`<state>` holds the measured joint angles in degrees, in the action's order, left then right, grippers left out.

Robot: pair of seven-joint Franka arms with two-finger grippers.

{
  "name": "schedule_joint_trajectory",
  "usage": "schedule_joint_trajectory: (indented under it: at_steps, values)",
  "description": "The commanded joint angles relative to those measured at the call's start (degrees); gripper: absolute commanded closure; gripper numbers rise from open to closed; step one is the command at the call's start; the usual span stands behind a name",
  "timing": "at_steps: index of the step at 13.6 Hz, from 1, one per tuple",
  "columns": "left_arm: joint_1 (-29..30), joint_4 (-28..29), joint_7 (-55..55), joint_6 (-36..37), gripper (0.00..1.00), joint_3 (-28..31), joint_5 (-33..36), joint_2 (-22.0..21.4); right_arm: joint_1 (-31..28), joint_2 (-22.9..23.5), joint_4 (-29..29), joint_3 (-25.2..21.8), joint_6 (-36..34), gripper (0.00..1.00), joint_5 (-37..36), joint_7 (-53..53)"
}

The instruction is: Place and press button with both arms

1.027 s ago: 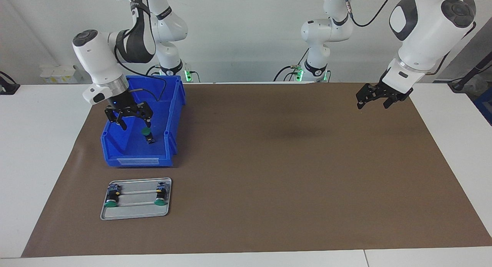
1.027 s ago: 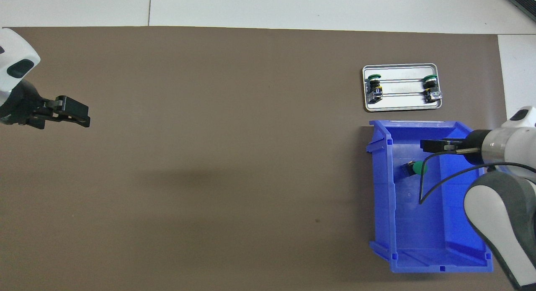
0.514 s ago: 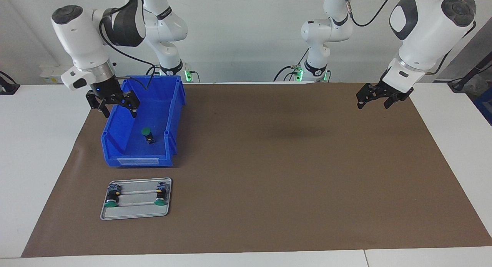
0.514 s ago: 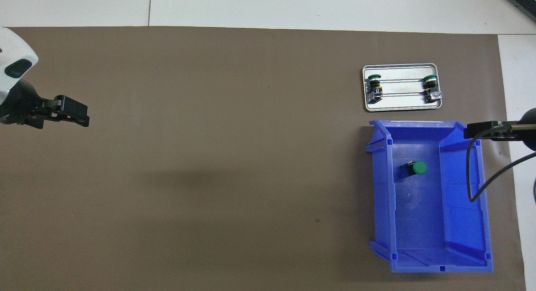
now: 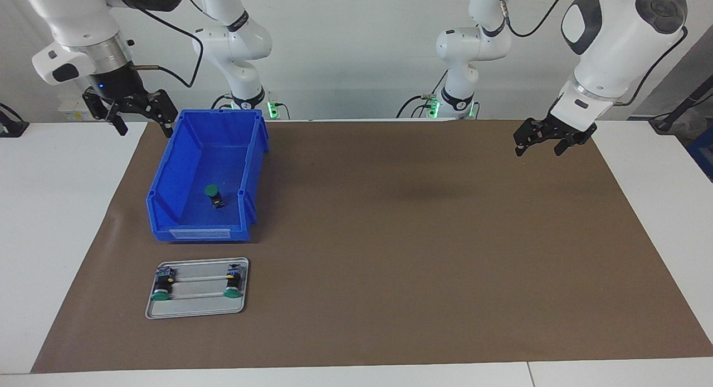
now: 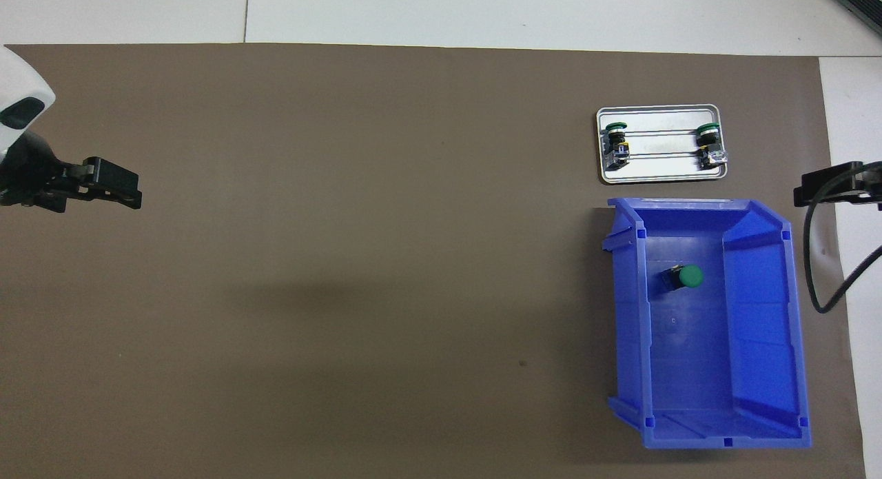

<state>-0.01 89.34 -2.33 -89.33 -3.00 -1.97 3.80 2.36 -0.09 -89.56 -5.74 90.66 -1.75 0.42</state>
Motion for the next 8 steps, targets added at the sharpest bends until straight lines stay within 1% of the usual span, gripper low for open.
schedule_joint_trajectory:
  at_steps: [1, 5, 8]
  values:
    - [1.50, 2.42, 0.66, -1.46, 0.00, 0.01, -0.23, -1.78, -0.25, -0.53, -0.79, 0.73, -0.66, 0.00, -1.06, 0.03]
    - [1.50, 2.51, 0.66, -1.37, 0.00, 0.01, -0.23, -1.87, -0.16, -0.70, -0.61, 1.26, -3.47, 0.00, -0.97, -0.06]
    - [1.50, 2.42, 0.66, -1.37, 0.00, 0.01, -0.23, -1.87, -0.25, -0.88, -1.05, 1.52, -2.86, 0.00, -0.97, -0.15]
